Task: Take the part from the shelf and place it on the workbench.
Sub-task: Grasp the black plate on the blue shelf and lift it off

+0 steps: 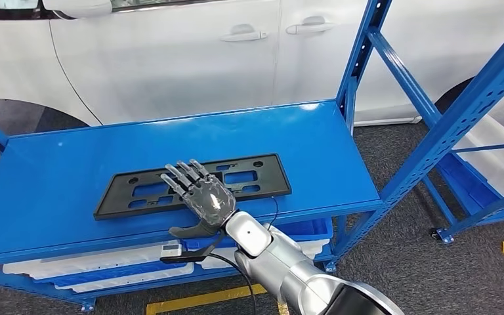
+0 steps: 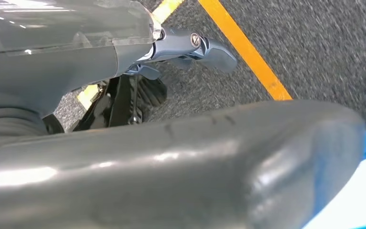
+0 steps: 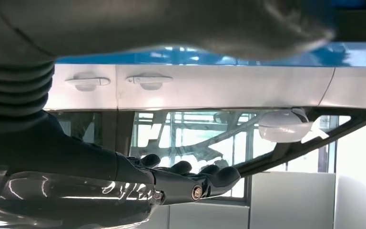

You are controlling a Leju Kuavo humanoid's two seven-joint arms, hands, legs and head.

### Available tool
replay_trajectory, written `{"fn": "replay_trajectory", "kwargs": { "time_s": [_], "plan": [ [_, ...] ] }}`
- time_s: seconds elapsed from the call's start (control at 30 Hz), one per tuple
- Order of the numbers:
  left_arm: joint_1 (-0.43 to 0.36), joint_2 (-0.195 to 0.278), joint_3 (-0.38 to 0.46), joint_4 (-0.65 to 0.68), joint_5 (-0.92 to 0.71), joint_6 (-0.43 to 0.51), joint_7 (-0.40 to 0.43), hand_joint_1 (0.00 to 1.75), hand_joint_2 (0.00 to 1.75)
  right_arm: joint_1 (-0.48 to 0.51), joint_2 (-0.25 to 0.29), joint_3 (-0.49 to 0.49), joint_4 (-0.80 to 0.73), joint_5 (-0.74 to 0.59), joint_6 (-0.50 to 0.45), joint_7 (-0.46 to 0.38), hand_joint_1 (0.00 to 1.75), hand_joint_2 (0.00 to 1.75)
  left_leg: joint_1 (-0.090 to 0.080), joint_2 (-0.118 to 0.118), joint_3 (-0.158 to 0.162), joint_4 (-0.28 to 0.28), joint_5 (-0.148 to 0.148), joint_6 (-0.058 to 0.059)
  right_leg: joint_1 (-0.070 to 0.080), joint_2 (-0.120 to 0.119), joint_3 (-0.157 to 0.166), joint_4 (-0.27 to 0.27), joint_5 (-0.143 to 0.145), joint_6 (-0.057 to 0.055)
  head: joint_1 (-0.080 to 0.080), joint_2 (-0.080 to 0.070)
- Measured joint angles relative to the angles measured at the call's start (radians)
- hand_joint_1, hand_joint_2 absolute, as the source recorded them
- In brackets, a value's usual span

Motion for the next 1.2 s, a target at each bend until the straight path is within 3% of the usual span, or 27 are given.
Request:
{"fn": "replay_trajectory", "kwargs": {
  "time_s": [0.03,0.1,0.17,0.27,0.33,0.37,0.43,0.5,0.53,0.6,0.67,0.73,0.8,0.87,0.97,1.0,1.03,1.07,1.13,1.2],
  "plan": [
    [0.001,0.0,0.0,0.0,0.0,0.0,0.0,0.0,0.0,0.001,0.0,0.0,0.002,0.0,0.0,0.0,0.0,0.0,0.001,0.0,0.004,-0.02,0.025,-0.001,0.0,0.001,0.003,0.001,-0.003,0.001,0.0,0.0],
    [0.001,0.001,0.0,0.0,0.0,0.0,0.0,0.0,0.0,0.001,0.0,0.0,0.003,0.0,0.0,0.0,0.0,0.0,0.004,0.002,0.058,-0.149,0.102,-0.001,-0.002,0.003,0.012,0.005,-0.012,0.007,0.0,0.0],
    [0.0,0.002,0.0,0.0,0.0,0.001,0.0,0.0,0.0,-0.001,0.001,0.0,0.003,0.0,0.0,0.0,0.0,0.0,0.002,0.004,0.104,-0.253,0.139,0.007,0.002,0.003,0.013,0.013,-0.02,0.017,0.0,0.0],
    [0.0,0.001,0.0,0.0,-0.002,0.001,0.0,0.0,0.0,-0.001,0.002,0.0,0.004,0.0,0.0,-0.001,0.0,0.0,-0.001,0.002,0.11,-0.272,0.137,0.03,0.006,0.003,0.009,0.015,-0.024,0.03,0.0,0.0],
    [0.001,0.001,0.0,0.0,-0.001,0.003,0.0,0.0,0.0,-0.002,0.004,0.0,0.006,0.0,-0.001,-0.002,0.0,0.0,0.002,0.002,0.114,-0.276,0.137,0.042,0.004,0.002,0.001,0.039,-0.042,0.04,0.0,0.0],
    [0.001,0.001,0.0,0.0,0.0,0.005,0.0,0.0,0.0,-0.003,0.005,0.0,0.006,-0.001,-0.001,-0.002,0.0,0.0,0.003,0.002,0.116,-0.278,0.138,0.047,0.004,0.002,-0.017,0.077,-0.064,0.045,0.0,0.0],
    [0.0,0.001,0.0,0.0,0.0,0.007,0.0,0.0,0.0,-0.004,0.006,0.0,0.01,-0.001,0.0,-0.003,0.0,0.0,0.002,0.002,0.118,-0.278,0.135,0.054,0.001,0.001,-0.084,0.208,-0.121,0.051,0.0,0.0],
    [0.001,0.002,0.001,0.0,0.0,0.009,0.0,0.0,0.0,-0.001,0.006,0.0,0.014,-0.002,0.0,-0.004,0.0,0.0,0.001,0.002,0.12,-0.278,0.132,0.056,-0.002,0.001,-0.144,0.307,-0.143,0.052,0.0,0.0],
    [0.001,0.002,0.001,0.0,0.0,0.01,0.0,0.0,0.0,0.0,0.006,0.001,0.016,-0.002,0.0,-0.004,0.0,0.0,0.001,0.001,0.122,-0.278,0.131,0.057,-0.002,0.001,-0.148,0.301,-0.124,0.051,0.0,0.0],
    [0.001,0.001,0.001,0.0,0.0,0.011,0.0,0.0,0.0,0.0,0.006,0.001,0.018,-0.002,0.0,-0.005,0.0,0.0,0.0,-0.001,0.13,-0.278,0.126,0.055,-0.001,0.001,-0.099,0.183,-0.047,0.04,0.0,0.0],
    [0.001,-0.002,0.001,0.0,0.0,0.011,0.0,0.0,0.0,-0.001,0.006,0.001,0.018,-0.002,0.0,-0.006,0.0,0.87,-0.004,-0.003,0.135,-0.277,0.12,0.048,0.006,0.001,-0.041,0.059,0.002,0.028,0.0,0.0],
    [0.0,-0.004,0.001,0.0,0.0,0.011,0.0,0.0,0.0,-0.001,0.006,0.001,0.019,-0.005,0.0,-0.009,0.0,1.75,-0.005,-0.002,0.136,-0.278,0.117,0.037,0.012,0.002,-0.025,0.021,0.005,0.022,0.0,0.0],
    [0.0,-0.003,0.001,0.0,0.0,0.011,-0.001,0.0,0.0,-0.001,0.006,0.001,0.021,-0.009,-0.001,-0.013,0.0,1.75,-0.004,-0.001,0.14,-0.28,0.114,0.026,0.008,0.003,-0.02,0.011,0.008,0.016,0.0,0.0],
    [0.0,-0.003,0.001,0.0,0.0,0.011,-0.001,0.0,0.0,-0.002,0.007,0.001,0.024,-0.013,-0.001,-0.014,0.0,1.75,-0.003,0.0,0.126,-0.241,0.086,0.017,0.001,0.002,-0.011,-0.001,0.011,0.007,0.0,0.0],
    [0.001,-0.003,0.001,0.0,0.0,0.012,-0.002,0.0,0.0,0.002,0.007,0.002,0.032,0.006,0.0,0.003,0.0,1.75,0.0,0.0,0.037,-0.057,-0.001,0.006,0.001,0.0,-0.007,-0.003,0.009,0.0,0.0,0.0],
    [0.002,-0.002,0.001,0.0,0.0,0.013,-0.002,0.0,0.0,0.004,0.007,0.004,0.035,0.018,0.0,0.015,0.0,1.75,0.001,0.0,0.014,-0.013,-0.011,0.003,0.002,0.0,-0.007,-0.002,0.008,-0.001,0.0,0.0],
    [0.003,-0.002,0.001,0.0,-0.001,0.014,-0.002,0.0,0.0,0.006,0.007,0.007,0.038,0.031,0.0,0.026,0.0,1.75,0.001,0.0,0.006,-0.004,-0.001,0.001,0.001,0.001,-0.006,-0.001,0.007,0.0,0.0,0.0],
    [0.003,-0.002,0.001,0.0,-0.001,0.015,-0.002,0.0,0.0,0.006,0.007,0.011,0.041,0.041,0.0,0.035,0.0,1.75,0.003,0.0,0.02,-0.038,0.028,0.0,0.001,0.003,-0.005,0.0,0.005,0.001,0.0,0.0],
    [0.003,-0.002,0.001,0.0,0.0,0.016,-0.002,0.0,0.0,0.006,0.006,0.018,0.044,0.054,0.0,0.047,0.0,1.75,0.004,0.002,0.082,-0.174,0.099,0.001,0.001,0.005,-0.003,0.008,-0.001,0.008,0.0,0.0],
    [0.001,-0.002,0.001,0.0,0.0,0.016,-0.002,0.0,0.0,0.006,0.006,0.021,0.045,0.058,0.0,0.052,0.0,1.75,0.002,0.001,0.122,-0.263,0.127,0.012,0.004,0.006,-0.007,0.017,-0.006,0.018,0.0,0.0]
  ]
}}
